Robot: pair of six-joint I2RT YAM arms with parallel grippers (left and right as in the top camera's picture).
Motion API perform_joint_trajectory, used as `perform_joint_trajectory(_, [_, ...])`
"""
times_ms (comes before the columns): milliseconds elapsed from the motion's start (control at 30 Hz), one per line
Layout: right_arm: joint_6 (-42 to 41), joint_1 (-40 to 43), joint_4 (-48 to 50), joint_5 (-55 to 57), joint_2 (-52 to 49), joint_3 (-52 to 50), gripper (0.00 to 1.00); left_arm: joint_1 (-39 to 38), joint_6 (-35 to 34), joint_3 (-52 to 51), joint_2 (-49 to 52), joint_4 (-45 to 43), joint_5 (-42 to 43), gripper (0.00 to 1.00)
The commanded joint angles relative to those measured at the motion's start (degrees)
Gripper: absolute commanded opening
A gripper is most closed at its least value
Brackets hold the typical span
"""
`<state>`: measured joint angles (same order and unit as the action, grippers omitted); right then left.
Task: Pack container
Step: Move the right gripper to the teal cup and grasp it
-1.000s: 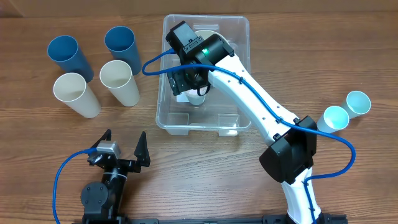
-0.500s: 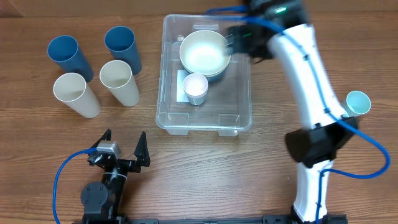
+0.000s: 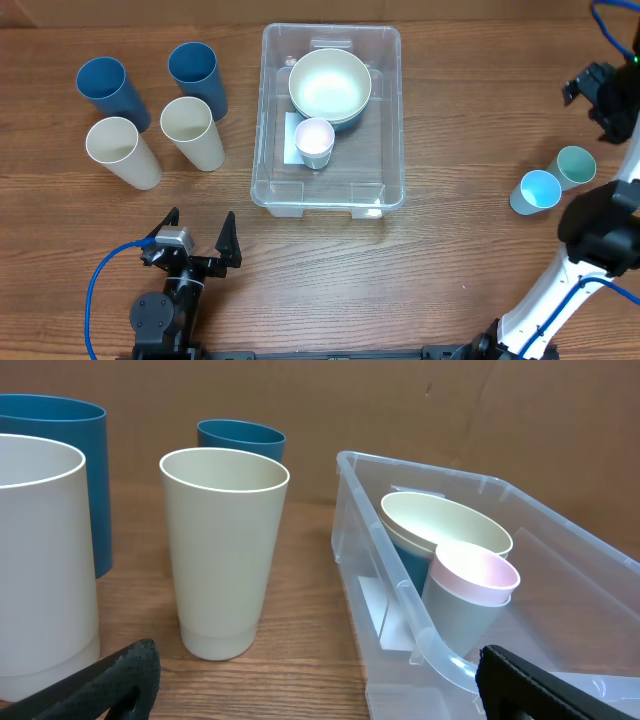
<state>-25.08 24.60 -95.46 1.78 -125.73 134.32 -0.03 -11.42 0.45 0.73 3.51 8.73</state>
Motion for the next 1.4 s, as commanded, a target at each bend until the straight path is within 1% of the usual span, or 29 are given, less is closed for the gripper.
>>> perform_joint_trajectory(0, [-0.7,2.0,2.3,0.7,1.2,-5.7,0.82,-0.2,1.1,-0.2,-0.5,0.1,-0.3,1.00])
perform_joint_trajectory(300, [1.0,2.7,14.3,0.7,1.2,-21.4,0.81,-0.2,1.1,-0.2,-0.5,0.1,-0.3,1.00])
perform_joint_trajectory(400, [1.1,2.7,17.3,0.7,1.2,-25.1,0.76,-0.2,1.1,-0.2,-0.5,0.1,-0.3,1.00])
perform_joint_trajectory(500, [1.1,2.7,18.6,0.7,1.2,-26.1,0.55,-0.2,1.1,-0.2,-0.5,0.1,-0.3,1.00])
perform_joint_trajectory(567, [1.1,2.7,18.9,0.7,1.2,-26.1,0.35,-0.2,1.1,-0.2,-0.5,0.1,-0.3,1.00])
perform_joint_trajectory(600, [1.1,2.7,18.9,0.7,1.2,-26.1,0.30,-0.2,1.1,-0.2,-0.5,0.1,-0.3,1.00])
perform_joint_trajectory(633, [1.1,2.7,18.9,0.7,1.2,-26.1,0.22,-0.2,1.1,-0.2,-0.5,0.1,-0.3,1.00])
perform_joint_trajectory(733, [1.1,2.7,18.9,0.7,1.2,-26.1,0.07,-0.2,1.1,-0.2,-0.5,0.1,-0.3,1.00])
perform_joint_trajectory(767, [1.1,2.7,18.9,0.7,1.2,-26.1,0.04,-0.2,1.1,-0.2,-0.5,0.1,-0.3,1.00])
perform_joint_trajectory(867, [1.3,2.7,18.9,0.7,1.2,-25.7,0.04,-0.2,1.1,-0.2,-0.5,0.1,-0.3,1.00])
perform_joint_trajectory(967, [1.5,2.4,16.7,0.7,1.2,-21.0,0.04,-0.2,1.1,-0.2,-0.5,0.1,-0.3,1.00])
perform_joint_trajectory(1067, [1.9,1.3,12.2,1.3,1.2,-11.8,0.04,-0.2,1.1,-0.2,-0.5,0.1,-0.3,1.00])
perform_joint_trajectory(1167, [1.9,-1.7,6.1,1.1,1.2,2.4,0.04,-0.2,1.1,-0.2,-0.5,0.1,-0.3,1.00])
perform_joint_trajectory(1300, [3.0,-10.8,-0.7,-1.1,1.2,19.9,0.04,-0.2,1.1,-0.2,-0.5,0.1,-0.3,1.00])
perform_joint_trajectory(1333, [4.7,-15.4,-1.6,-2.2,1.2,24.1,0.04,-0.2,1.1,-0.2,-0.5,0.1,-0.3,1.00])
perform_joint_trajectory(1367, [6.0,-18.9,-1.6,-3.0,1.7,25.6,0.04,-0.2,1.1,-0.2,-0.5,0.1,-0.3,1.00])
